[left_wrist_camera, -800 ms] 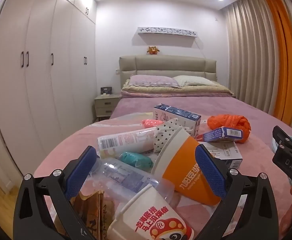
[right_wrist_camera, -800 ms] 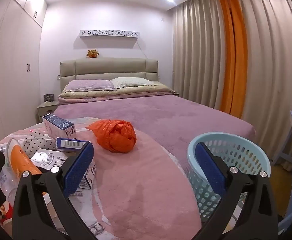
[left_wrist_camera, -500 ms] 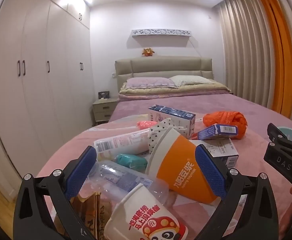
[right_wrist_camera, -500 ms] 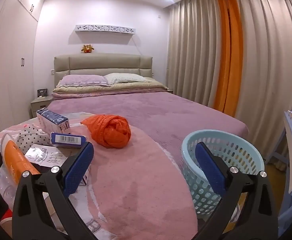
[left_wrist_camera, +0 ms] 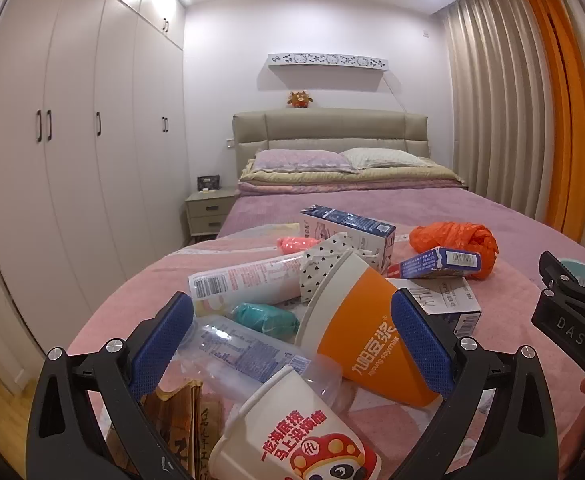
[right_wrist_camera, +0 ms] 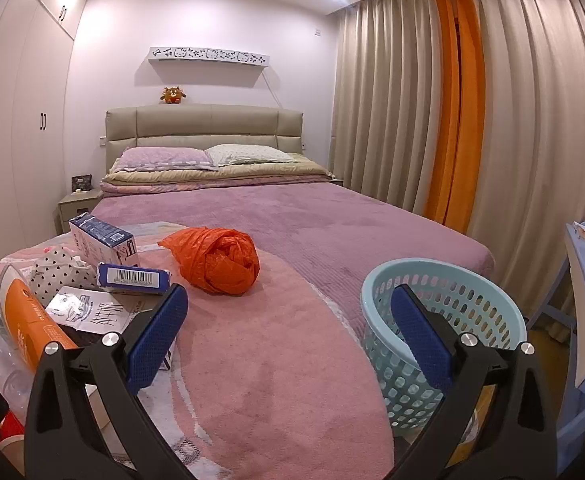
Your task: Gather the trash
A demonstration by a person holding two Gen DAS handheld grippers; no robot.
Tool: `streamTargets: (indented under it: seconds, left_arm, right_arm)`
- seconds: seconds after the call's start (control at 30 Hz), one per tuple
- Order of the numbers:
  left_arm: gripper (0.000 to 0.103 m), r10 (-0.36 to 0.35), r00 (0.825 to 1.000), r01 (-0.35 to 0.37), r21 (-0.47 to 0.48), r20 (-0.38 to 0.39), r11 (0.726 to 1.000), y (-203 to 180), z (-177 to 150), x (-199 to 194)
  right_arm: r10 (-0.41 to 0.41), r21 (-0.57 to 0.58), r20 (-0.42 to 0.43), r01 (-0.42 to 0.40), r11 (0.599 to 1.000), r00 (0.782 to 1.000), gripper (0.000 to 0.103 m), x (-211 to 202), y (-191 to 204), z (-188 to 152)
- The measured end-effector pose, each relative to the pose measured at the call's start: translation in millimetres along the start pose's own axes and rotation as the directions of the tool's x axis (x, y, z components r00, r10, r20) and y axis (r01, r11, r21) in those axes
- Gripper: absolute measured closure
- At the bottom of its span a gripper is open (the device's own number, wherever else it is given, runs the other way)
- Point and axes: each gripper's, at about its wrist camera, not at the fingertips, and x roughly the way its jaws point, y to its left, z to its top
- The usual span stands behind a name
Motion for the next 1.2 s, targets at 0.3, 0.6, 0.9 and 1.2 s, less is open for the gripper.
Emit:
streamTargets:
  seconds: [0.3,0.6,0.9,1.2]
  left_arm:
    - [0.007,-0.001,1.0,0.001,-0.007,0.002,1.0,1.1,0.9,-1.3]
    - [0.007,-0.001,1.0,0.001,-0.007,0.002,1.0,0.8,0.8,-1.3]
    - [0.007,0.0,1.0,0.0,-0.008,0.001,1.0,1.5,1.8,-1.4]
    - [0.007,-0.01,1.0,0.01,-0.005,0.007,1.0,1.0,2.4,-2.7]
  right_arm:
    - [-0.007,0.0,0.001,0.007,1.0,1.0,0.006,0.5,1.6,-0.7]
    - [-0.009,0.002,0.002,0.009,1.0,1.0,0.006,-0.5,1.4,-0.7]
    - [-0.007,0.0,-0.002,0.007,1.0,1.0,0.006,0.1,1.4,-0.4]
    - [-0.017,0.002,0.003,0.017,1.0,1.0,0.006,-0.5,0.6,0.0]
